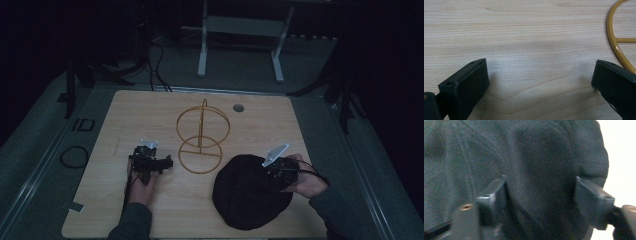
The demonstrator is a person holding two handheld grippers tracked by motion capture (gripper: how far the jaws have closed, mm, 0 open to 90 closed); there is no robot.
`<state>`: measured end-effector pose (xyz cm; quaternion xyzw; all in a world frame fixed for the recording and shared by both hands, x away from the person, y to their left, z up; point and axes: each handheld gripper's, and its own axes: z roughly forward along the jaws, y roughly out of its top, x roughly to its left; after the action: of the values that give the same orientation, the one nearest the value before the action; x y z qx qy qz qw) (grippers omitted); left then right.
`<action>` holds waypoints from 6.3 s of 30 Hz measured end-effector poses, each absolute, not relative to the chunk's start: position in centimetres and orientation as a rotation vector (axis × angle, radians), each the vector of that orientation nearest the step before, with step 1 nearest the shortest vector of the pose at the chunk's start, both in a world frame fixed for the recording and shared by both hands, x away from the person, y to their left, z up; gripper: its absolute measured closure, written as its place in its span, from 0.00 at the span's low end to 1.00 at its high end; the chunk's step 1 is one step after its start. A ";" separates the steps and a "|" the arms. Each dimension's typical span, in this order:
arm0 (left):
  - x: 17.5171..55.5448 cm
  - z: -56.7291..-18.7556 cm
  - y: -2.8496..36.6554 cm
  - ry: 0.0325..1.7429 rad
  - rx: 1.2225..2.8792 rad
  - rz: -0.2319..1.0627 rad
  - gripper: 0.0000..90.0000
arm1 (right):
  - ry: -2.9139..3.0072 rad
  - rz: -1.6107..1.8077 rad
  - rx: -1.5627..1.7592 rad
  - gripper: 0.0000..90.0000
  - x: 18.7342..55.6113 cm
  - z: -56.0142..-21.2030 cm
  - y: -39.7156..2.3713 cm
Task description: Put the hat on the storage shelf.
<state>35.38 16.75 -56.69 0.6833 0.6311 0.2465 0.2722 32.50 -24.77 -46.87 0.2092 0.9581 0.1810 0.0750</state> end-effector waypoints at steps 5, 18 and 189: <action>35.4 -56.7 16.7 1.698 1.840 0.663 0.01 | 2.886 0.516 0.597 0.60 32.5 -46.8 -24.8; 35.4 -56.7 16.7 1.698 1.840 0.663 0.01 | 2.959 0.400 0.570 0.95 32.6 -45.9 -24.1; 35.3 -56.7 16.8 1.692 1.851 0.662 0.01 | 2.135 1.332 1.203 0.97 41.6 -23.7 -26.1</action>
<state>35.35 16.77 -56.67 0.6872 0.6279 0.2456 0.2706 41.57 -26.14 -23.70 0.4246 0.7536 0.4702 0.1752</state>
